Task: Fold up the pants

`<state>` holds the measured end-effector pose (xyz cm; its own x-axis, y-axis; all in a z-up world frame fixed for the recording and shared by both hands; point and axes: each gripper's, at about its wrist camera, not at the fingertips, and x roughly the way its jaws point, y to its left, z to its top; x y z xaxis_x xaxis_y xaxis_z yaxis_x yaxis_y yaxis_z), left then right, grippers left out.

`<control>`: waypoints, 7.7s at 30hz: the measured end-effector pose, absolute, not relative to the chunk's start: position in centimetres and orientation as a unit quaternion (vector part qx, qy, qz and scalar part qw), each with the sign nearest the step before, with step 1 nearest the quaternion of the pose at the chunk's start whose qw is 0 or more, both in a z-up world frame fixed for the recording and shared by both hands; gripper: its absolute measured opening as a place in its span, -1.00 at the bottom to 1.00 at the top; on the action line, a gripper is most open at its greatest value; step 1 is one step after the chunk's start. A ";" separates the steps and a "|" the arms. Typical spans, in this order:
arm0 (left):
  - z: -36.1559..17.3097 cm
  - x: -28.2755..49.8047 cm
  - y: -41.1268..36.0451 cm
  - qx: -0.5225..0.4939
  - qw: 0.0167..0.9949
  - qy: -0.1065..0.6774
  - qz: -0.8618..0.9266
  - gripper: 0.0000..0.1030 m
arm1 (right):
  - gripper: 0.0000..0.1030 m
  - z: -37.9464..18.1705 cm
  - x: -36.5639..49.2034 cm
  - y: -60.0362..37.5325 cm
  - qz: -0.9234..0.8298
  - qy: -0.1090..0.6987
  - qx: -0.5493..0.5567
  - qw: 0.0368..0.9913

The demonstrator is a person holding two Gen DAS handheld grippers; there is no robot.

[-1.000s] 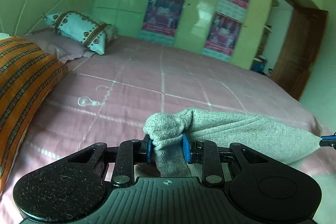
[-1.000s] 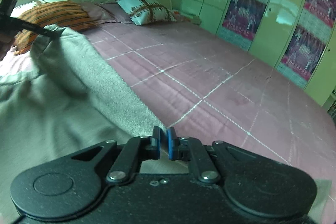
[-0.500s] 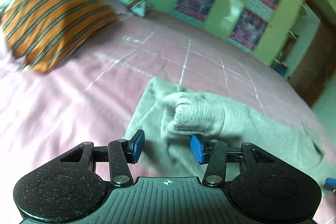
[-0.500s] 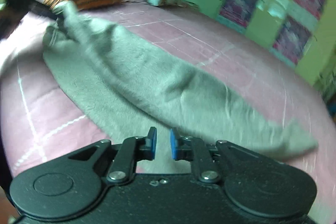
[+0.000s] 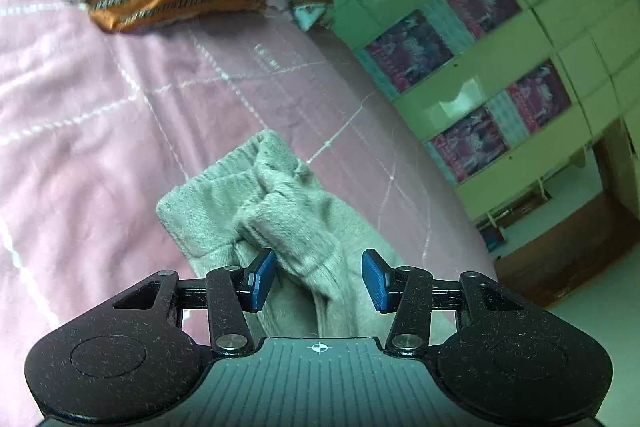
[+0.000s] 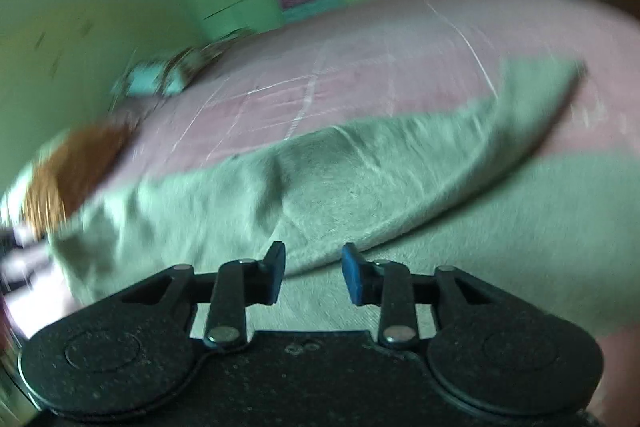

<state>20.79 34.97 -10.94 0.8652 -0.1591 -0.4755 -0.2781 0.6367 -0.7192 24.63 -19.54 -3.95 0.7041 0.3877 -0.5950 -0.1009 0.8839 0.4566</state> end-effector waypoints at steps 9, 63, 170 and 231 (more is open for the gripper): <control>-11.8 25.9 35.1 -0.409 0.856 0.315 0.025 -0.45 | -0.98 -9.8 29.8 -22.3 0.067 0.423 0.364 0.827; -6.2 20.8 25.7 -0.153 0.930 0.323 0.089 0.57 | -0.74 -5.9 20.6 -25.1 0.090 0.344 0.254 0.900; -9.0 22.3 11.7 0.042 0.903 0.405 0.139 1.00 | -0.98 -3.3 17.0 -42.9 -0.119 0.173 0.318 0.925; -5.8 19.7 20.3 0.000 0.917 0.343 0.204 0.99 | -0.76 -6.6 17.7 -42.4 0.008 0.267 0.308 0.913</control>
<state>19.70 20.34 -5.82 0.6812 0.3747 -0.6290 -0.3741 0.9166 0.1409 17.73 -42.42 -6.55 0.8569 0.1793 -0.4834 0.1499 0.8104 0.5664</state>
